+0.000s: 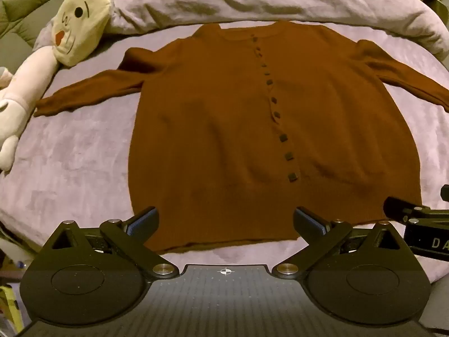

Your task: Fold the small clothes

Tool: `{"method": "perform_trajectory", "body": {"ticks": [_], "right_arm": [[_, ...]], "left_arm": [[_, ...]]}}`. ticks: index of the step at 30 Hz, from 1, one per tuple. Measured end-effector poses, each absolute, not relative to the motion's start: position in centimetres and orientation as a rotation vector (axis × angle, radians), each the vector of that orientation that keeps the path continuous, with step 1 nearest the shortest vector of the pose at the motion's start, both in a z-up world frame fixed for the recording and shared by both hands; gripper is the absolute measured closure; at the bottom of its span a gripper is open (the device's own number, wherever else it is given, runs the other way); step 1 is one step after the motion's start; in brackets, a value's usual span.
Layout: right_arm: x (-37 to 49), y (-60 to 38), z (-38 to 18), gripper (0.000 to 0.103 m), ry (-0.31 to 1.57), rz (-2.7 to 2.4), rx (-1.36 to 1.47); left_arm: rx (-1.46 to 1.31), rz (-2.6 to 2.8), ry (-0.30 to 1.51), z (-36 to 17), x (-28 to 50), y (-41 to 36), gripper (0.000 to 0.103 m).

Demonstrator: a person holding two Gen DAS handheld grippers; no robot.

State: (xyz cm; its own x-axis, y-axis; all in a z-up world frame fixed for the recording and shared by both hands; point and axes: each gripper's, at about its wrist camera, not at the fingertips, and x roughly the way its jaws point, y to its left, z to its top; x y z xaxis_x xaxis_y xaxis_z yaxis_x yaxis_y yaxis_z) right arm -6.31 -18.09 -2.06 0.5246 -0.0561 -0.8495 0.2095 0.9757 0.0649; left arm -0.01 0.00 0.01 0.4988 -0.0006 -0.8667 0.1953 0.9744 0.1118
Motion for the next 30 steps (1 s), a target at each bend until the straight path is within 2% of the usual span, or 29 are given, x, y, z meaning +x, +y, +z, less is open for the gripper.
{"method": "perform_trajectory", "body": {"ticks": [10,30], "right_arm": [[-6.4,-18.2,-0.4,0.004,1.007,-0.164,0.183],[-6.2,-18.3,-1.8,0.004,1.008,-0.166,0.192]], "left_arm": [[0.205,-0.119,1.053,-0.4,0.0,-0.1,0.000],[0.207,-0.115,1.068,-0.7,-0.1,0.2,0.000]]}}
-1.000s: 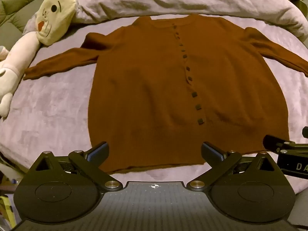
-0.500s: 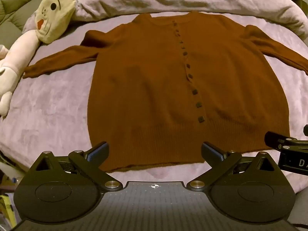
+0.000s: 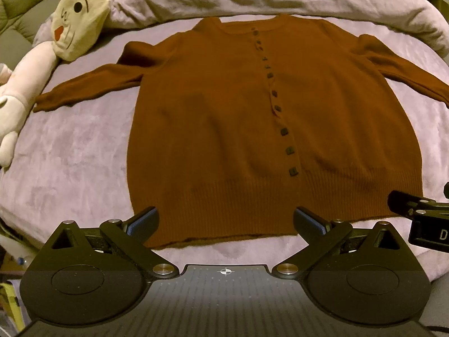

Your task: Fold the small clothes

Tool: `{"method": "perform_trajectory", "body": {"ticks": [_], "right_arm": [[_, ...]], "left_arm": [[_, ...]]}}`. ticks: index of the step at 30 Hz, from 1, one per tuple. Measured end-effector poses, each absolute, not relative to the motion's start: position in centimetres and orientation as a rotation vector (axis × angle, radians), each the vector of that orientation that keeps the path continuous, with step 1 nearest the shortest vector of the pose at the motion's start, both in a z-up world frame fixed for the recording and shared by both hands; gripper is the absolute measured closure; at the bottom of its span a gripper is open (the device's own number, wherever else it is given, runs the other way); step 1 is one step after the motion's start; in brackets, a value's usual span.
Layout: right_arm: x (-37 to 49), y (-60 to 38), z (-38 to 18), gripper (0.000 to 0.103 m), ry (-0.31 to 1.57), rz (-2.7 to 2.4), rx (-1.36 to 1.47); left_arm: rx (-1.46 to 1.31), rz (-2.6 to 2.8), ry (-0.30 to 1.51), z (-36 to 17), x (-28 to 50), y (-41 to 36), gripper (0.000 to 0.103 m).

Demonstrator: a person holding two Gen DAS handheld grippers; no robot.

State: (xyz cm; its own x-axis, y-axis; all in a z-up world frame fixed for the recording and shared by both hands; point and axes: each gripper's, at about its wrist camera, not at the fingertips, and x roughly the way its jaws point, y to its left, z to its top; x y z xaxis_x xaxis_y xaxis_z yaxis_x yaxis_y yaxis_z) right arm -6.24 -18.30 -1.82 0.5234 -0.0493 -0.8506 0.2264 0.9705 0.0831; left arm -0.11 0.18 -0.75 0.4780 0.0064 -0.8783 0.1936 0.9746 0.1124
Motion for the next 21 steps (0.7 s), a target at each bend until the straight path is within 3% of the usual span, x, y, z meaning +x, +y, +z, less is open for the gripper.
{"method": "perform_trajectory", "body": {"ticks": [21], "right_arm": [[-6.27,-18.61,-1.48,0.004,1.006,-0.173,0.201]], "left_arm": [[0.203,-0.105,1.090,-0.81,-0.03,0.20,0.000]]}}
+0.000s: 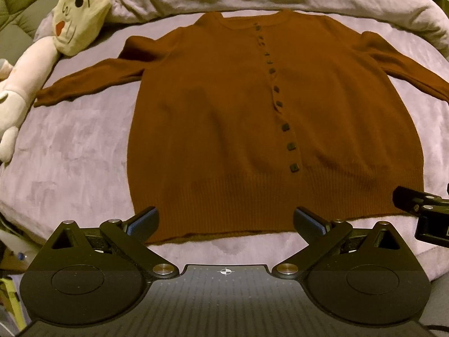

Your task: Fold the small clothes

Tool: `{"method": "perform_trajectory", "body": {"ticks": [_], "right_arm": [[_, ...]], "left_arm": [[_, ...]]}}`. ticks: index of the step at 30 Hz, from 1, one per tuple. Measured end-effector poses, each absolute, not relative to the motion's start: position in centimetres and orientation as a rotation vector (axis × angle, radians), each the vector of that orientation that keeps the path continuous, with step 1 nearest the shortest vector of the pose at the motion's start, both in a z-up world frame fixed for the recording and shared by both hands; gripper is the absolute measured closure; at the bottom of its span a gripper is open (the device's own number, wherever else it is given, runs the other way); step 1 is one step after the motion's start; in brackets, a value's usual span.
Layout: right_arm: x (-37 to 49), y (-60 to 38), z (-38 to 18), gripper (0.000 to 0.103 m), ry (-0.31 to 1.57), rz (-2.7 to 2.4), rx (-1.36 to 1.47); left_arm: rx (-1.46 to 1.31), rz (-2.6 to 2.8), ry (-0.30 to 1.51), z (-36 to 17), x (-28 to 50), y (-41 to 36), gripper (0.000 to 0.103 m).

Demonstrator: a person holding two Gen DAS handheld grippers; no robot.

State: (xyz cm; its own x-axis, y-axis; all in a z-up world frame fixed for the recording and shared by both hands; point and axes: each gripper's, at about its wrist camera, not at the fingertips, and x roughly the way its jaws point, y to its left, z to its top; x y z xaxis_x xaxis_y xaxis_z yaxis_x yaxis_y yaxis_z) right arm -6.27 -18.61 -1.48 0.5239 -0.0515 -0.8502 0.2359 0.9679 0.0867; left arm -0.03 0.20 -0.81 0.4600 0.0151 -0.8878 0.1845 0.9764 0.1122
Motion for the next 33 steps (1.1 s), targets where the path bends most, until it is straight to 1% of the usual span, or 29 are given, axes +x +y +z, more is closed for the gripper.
{"method": "perform_trajectory", "body": {"ticks": [33], "right_arm": [[-5.80,-18.80,-1.76,0.004,1.008,-0.164,0.203]], "left_arm": [[0.199,-0.085,1.117,-1.44,0.59,0.28,0.000]]}}
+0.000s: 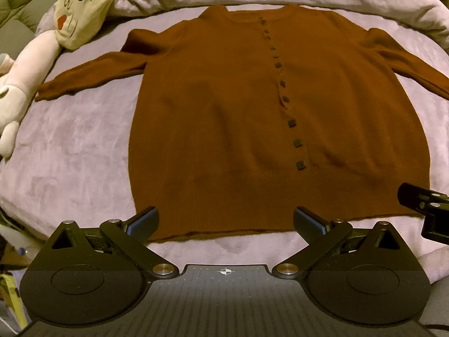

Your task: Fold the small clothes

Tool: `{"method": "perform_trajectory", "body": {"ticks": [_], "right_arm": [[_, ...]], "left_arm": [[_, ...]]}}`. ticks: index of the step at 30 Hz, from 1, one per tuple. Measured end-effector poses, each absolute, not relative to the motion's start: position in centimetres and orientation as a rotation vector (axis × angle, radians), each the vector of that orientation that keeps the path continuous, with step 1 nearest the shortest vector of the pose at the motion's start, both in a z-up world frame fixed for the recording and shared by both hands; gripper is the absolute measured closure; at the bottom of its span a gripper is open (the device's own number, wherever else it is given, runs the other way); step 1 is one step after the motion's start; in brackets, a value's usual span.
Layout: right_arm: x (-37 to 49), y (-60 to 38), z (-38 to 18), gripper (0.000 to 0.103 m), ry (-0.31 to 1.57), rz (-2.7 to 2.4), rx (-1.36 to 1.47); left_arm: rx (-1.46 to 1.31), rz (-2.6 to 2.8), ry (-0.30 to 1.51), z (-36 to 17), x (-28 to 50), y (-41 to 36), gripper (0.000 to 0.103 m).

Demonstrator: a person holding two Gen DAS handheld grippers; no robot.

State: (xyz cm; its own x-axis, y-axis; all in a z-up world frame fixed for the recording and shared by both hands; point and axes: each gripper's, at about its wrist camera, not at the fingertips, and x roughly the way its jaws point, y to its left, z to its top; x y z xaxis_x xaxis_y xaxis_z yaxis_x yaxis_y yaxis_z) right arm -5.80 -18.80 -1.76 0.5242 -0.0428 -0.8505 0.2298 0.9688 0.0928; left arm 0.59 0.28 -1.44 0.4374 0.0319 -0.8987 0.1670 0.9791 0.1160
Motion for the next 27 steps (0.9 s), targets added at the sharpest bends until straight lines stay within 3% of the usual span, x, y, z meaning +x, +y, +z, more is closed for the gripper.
{"method": "perform_trajectory", "body": {"ticks": [27], "right_arm": [[-5.5,-19.2,-3.1,0.004,1.007,-0.132,0.243]], "left_arm": [[0.215,-0.072,1.128,-2.4,1.3,0.0,0.000]]}}
